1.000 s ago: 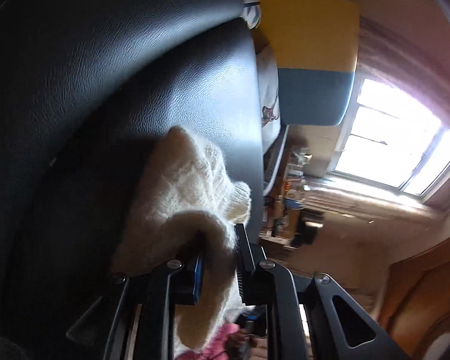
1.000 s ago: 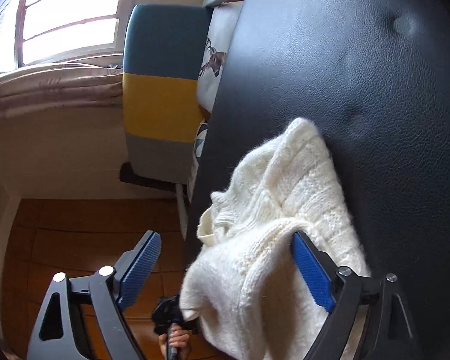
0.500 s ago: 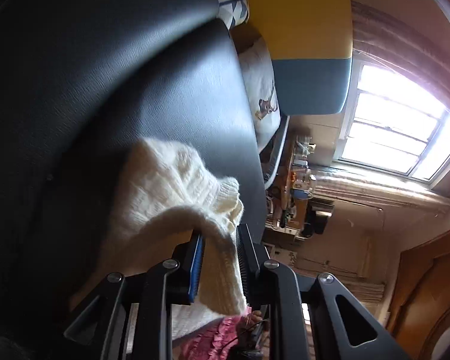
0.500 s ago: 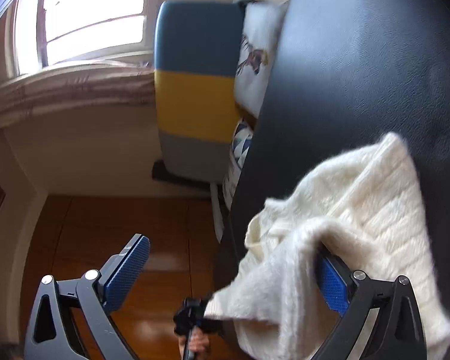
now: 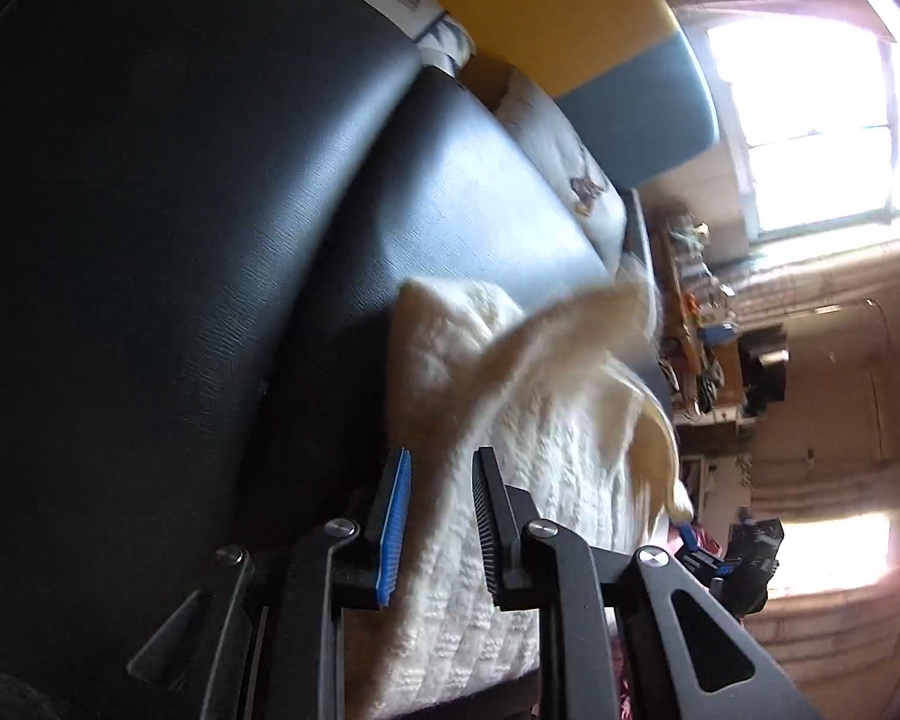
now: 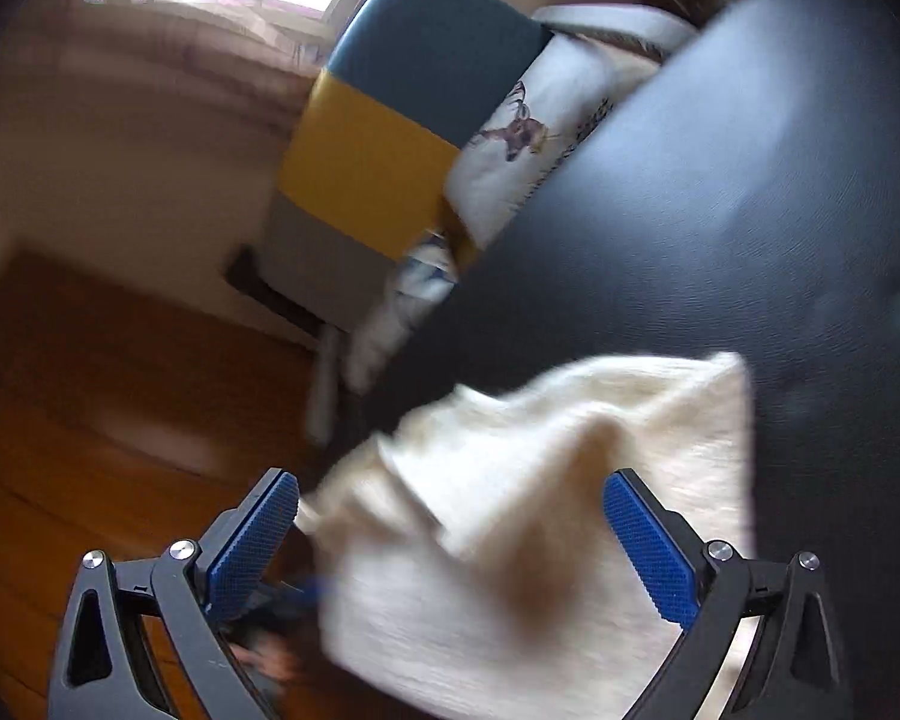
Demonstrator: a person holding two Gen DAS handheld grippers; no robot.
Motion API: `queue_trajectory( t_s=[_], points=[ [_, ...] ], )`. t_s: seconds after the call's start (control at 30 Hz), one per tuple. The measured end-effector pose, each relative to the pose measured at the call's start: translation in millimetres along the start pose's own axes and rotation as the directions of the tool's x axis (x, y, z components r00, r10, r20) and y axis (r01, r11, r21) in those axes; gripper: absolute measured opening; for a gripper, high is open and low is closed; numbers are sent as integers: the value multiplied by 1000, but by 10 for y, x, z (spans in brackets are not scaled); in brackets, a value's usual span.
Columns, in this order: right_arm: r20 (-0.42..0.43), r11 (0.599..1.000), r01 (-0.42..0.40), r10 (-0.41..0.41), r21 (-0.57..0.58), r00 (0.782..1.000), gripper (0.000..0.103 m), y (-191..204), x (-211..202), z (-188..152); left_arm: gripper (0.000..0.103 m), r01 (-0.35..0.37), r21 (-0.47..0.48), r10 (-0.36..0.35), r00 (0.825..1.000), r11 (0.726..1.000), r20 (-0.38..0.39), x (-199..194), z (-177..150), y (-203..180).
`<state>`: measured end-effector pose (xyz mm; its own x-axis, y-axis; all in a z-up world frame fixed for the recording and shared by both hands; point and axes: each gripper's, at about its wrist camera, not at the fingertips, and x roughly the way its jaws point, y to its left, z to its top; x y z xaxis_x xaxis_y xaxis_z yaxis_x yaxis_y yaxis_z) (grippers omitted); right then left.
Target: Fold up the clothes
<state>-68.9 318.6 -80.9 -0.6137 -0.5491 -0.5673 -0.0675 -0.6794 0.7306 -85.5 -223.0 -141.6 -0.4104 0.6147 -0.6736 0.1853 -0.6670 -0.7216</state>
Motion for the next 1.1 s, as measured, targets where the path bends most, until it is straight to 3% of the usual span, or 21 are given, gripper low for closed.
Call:
queue_trajectory(
  t_s=[0.07, 0.2, 0.3, 0.43, 0.5, 0.57, 0.63, 0.73, 0.8, 0.87, 1.0, 1.1],
  points=[
    [2, 992, 96, -96, -79, 995, 103, -7, -37, -108, 20, -13, 32, 13, 1000, 999, -1, 28, -42, -7],
    [7, 963, 191, -193, -188, 981, 102, -123, -65, -252, 21, -21, 84, 19, 1000, 996, 24, 63, -33, -111],
    [-12, 937, 238, -249, -254, 968, 86, -205, -22, -313, 22, -18, 102, 16, 1000, 995, 23, 124, -18, -180],
    [-21, 887, 302, -329, -348, 944, 81, -235, 144, -348, 22, -20, 117, 18, 1000, 993, 19, 250, 4, -287],
    [-12, 844, 340, -378, -416, 926, 68, -206, 256, -364, 22, -34, 129, 32, 999, 991, 14, 342, 22, -353],
    [-12, 782, 379, -442, -495, 897, 44, -153, 347, -423, 22, -41, 152, 40, 999, 987, 8, 393, 8, -412],
    [-24, 731, 399, -493, -553, 870, 41, -132, 460, -477, 22, -46, 170, 47, 999, 984, -7, 445, -2, -446],
    [-24, 719, 409, -508, -562, 861, 38, -135, 517, -468, 22, -76, 202, 78, 997, 976, -1, 483, -23, -486],
    [-30, 707, 402, -512, -581, 858, 19, -89, 513, -485, 4, -99, 252, 95, 995, 963, 25, 460, -62, -545],
    [-23, 673, 407, -532, -617, 846, 10, 1, 475, -524, 5, -88, 294, 74, 995, 952, 59, 358, -123, -636],
    [8, 606, 446, -587, -659, 809, 9, 107, 227, -630, 5, -104, 304, 77, 992, 947, 100, 177, -236, -629],
    [8, 613, 474, -606, -632, 795, 8, -25, 205, -662, 6, -127, 254, 110, 991, 959, 81, 277, -196, -473]
  ],
)
